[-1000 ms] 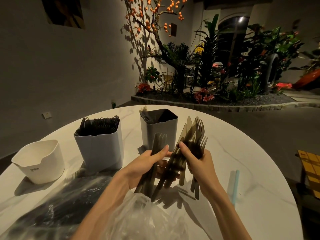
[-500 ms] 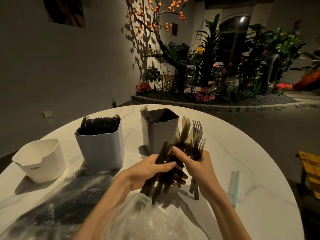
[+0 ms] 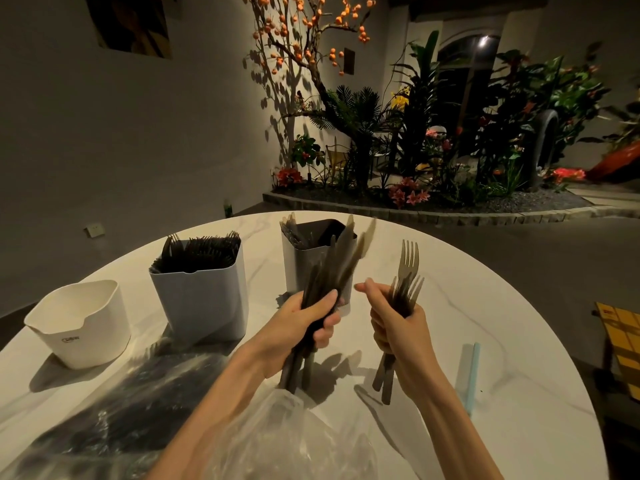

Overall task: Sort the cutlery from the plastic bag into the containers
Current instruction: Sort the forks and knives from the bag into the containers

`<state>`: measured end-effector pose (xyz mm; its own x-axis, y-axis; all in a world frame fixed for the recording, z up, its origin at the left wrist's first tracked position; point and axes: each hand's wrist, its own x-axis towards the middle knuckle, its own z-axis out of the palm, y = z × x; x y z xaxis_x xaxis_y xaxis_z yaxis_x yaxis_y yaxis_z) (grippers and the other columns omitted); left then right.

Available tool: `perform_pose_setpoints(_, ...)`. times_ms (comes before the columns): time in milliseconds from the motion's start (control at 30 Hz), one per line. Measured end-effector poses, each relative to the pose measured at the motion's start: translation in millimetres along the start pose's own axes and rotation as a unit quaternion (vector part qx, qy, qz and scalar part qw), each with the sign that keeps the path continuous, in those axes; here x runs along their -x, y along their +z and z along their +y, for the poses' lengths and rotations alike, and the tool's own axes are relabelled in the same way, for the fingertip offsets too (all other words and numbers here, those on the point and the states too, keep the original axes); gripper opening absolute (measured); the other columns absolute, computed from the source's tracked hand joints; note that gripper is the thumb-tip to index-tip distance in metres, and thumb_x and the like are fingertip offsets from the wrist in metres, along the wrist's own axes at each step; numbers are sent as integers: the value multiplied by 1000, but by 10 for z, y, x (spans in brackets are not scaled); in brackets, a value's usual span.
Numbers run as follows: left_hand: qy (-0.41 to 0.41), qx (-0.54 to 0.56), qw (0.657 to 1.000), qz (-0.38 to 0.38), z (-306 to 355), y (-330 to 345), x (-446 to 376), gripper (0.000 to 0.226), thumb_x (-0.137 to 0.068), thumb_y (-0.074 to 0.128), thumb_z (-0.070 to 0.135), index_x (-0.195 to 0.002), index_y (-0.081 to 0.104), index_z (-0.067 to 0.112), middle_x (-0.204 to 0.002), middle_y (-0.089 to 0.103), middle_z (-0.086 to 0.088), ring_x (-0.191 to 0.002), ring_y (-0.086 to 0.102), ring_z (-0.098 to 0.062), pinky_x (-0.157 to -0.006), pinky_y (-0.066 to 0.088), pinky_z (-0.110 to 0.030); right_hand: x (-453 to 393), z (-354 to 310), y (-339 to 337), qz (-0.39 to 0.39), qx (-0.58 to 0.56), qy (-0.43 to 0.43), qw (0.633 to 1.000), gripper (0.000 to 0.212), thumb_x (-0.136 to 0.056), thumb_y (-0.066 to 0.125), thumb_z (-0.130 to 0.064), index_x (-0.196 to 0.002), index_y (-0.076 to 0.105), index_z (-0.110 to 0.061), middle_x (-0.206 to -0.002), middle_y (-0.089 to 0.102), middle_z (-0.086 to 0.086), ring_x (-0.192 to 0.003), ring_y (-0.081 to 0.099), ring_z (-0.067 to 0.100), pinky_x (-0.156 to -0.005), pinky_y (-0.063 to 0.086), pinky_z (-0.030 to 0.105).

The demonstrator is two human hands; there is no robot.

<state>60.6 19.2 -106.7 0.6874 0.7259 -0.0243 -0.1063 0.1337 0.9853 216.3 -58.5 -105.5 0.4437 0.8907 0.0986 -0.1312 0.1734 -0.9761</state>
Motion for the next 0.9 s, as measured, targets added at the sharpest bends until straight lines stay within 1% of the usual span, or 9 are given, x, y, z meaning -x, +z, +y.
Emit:
perform_pose_setpoints(67, 41, -24, 998, 50, -7, 60, -20, 36, -92, 66, 42, -93, 56, 8, -67, 43, -4, -55, 39, -13, -57, 38, -26, 10, 9, 22, -11, 9, -4, 1000, 34, -85, 66, -49, -101, 76, -20, -53, 40, -3, -45, 34, 6, -44, 31, 17)
perform_pose_setpoints(133, 107, -41, 987, 111, -10, 134, -30, 35, -85, 69, 44, -84, 56, 11, -61, 43, -4, -51, 40, -13, -53, 39, -25, 17, 22, 42, -14, 13, -7, 1000, 30, -88, 66, -46, -99, 77, -21, -53, 40, -3, -46, 34, 6, -44, 31, 17)
perform_pose_setpoints(267, 239, -90, 951, 172, -35, 190, -47, 33, -90, 72, 34, -74, 59, 8, -54, 53, -6, -48, 55, -17, -57, 54, -27, 26, 38, 59, -17, 8, -9, 1000, 28, -90, 66, -45, -95, 77, -20, -54, 39, -1, -46, 33, 6, -45, 31, 17)
perform_pose_setpoints(400, 215, -79, 954, 196, -182, 212, -59, 38, -83, 75, 36, -71, 59, 4, -54, 55, -10, -50, 58, -18, -64, 56, -25, 36, 59, 86, -19, 1, -8, 1000, 34, -90, 68, -43, -98, 74, -11, -53, 40, -2, -45, 34, 6, -44, 31, 17)
perform_pose_setpoints(467, 213, -78, 954, 197, -289, 211, -81, 38, -84, 79, 30, -71, 60, 0, -56, 54, -15, -50, 58, -21, -64, 56, -27, 34, 66, 87, -19, 5, -10, 1000, 34, -91, 67, -40, -100, 75, -9, -51, 43, -5, -44, 36, 4, -44, 32, 16)
perform_pose_setpoints(633, 217, -105, 953, 184, -444, 198, -128, 27, -81, 78, 25, -69, 66, 4, -58, 58, -15, -52, 62, -27, -64, 59, -37, 39, 73, 93, -23, 7, -12, 1000, 32, -88, 70, -39, -112, 73, -18, -49, 46, -10, -44, 40, 3, -45, 36, 15)
perform_pose_setpoints(767, 187, -107, 963, 161, -481, 200, -91, 31, -82, 75, 26, -75, 68, -2, -59, 61, -9, -55, 64, -23, -61, 57, -31, 98, 18, 113, -72, 46, -44, 995, 39, -75, 75, -43, -111, 69, -29, -51, 53, -11, -50, 56, 1, -54, 45, 14)
perform_pose_setpoints(833, 154, -112, 971, 147, -482, 209, -65, 20, -91, 68, 20, -79, 65, 4, -55, 59, -1, -51, 60, -13, -55, 53, -25, 108, 29, 140, -86, 69, -59, 992, 44, -70, 85, -46, -108, 66, -36, -54, 57, -12, -59, 62, 2, -61, 50, 11)
perform_pose_setpoints(900, 97, -95, 982, 128, -454, 227, -50, 21, -102, 53, 10, -82, 61, 10, -54, 53, 2, -49, 51, -9, -50, 44, -19, 98, 85, 161, -73, 92, -74, 990, 41, -63, 88, -51, -98, 71, -42, -59, 58, -6, -67, 64, 8, -67, 54, 12)
